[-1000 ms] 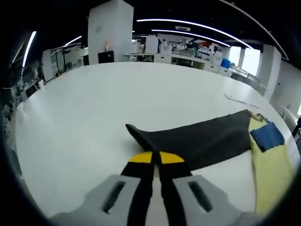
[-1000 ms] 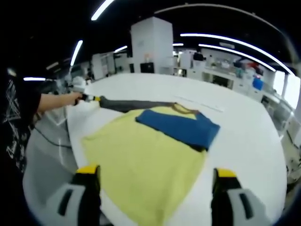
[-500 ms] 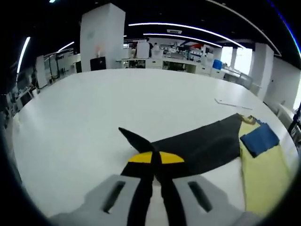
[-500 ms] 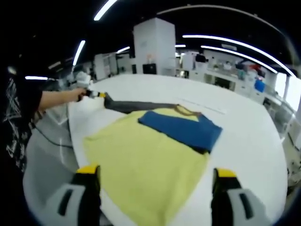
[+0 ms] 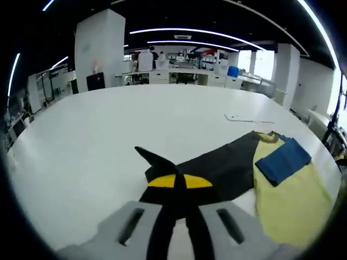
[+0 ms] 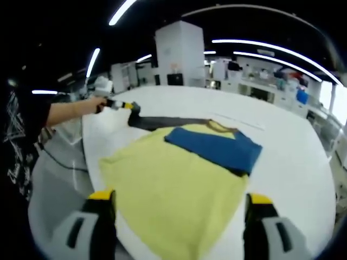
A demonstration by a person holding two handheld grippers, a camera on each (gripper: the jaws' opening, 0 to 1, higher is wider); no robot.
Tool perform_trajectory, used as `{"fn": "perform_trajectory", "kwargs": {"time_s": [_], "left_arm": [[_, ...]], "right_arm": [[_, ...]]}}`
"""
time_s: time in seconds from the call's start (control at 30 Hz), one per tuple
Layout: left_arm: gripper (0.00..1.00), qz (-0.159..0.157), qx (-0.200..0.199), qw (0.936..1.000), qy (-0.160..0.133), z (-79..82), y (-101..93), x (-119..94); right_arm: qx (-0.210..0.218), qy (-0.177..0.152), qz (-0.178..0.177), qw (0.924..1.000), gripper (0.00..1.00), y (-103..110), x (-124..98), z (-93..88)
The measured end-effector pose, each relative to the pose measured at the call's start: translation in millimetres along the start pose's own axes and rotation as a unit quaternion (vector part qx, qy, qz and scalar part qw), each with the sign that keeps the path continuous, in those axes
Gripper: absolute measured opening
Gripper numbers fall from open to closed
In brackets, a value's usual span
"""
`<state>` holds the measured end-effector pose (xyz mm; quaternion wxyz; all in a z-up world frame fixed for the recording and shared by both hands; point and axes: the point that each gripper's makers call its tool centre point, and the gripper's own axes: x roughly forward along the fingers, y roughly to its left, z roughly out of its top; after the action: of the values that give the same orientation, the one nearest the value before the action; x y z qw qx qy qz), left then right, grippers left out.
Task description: Fold the garment on the visible template until the final outline fits inside the template.
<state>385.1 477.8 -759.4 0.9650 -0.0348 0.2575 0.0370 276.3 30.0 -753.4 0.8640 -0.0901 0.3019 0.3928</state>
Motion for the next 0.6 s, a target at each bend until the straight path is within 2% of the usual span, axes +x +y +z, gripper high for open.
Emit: {"fn": "perform_trajectory", "kwargs": {"time_s": [0.1, 0.17, 0.2, 0.3, 0.6], "left_arm": [[0.0, -0.009, 0.005, 0.9999, -0.002, 6.7, -12.3, 1.6], [0.0, -0.015, 0.008, 0.9998, -0.006, 12.9, -29.0, -1.6], [0.0, -0.017, 0.008, 0.9998, -0.007, 13.8, -26.6, -1.4], [0.0, -0.027, 0.007, 0.9995, -0.012, 20.4, -37.0, -1.2], [0.0, -0.063, 0.039, 0.9971, -0.016, 37.1, -68.7, 0.9]], "right_arm": [[0.004, -0.003, 0.0, 1.0, 0.99, -1.2, -0.3, -0.8], [0.005, -0.003, 0.002, 1.0, 0.99, 0.4, -0.2, -1.3], [0.004, -0.002, 0.003, 1.0, 0.99, 1.3, 0.0, -2.0], [0.004, 0.0, 0.006, 1.0, 0.99, 2.7, 0.6, -4.4], [0.014, -0.014, 0.017, 0.9997, 0.99, 5.3, 0.0, 0.2]]}}
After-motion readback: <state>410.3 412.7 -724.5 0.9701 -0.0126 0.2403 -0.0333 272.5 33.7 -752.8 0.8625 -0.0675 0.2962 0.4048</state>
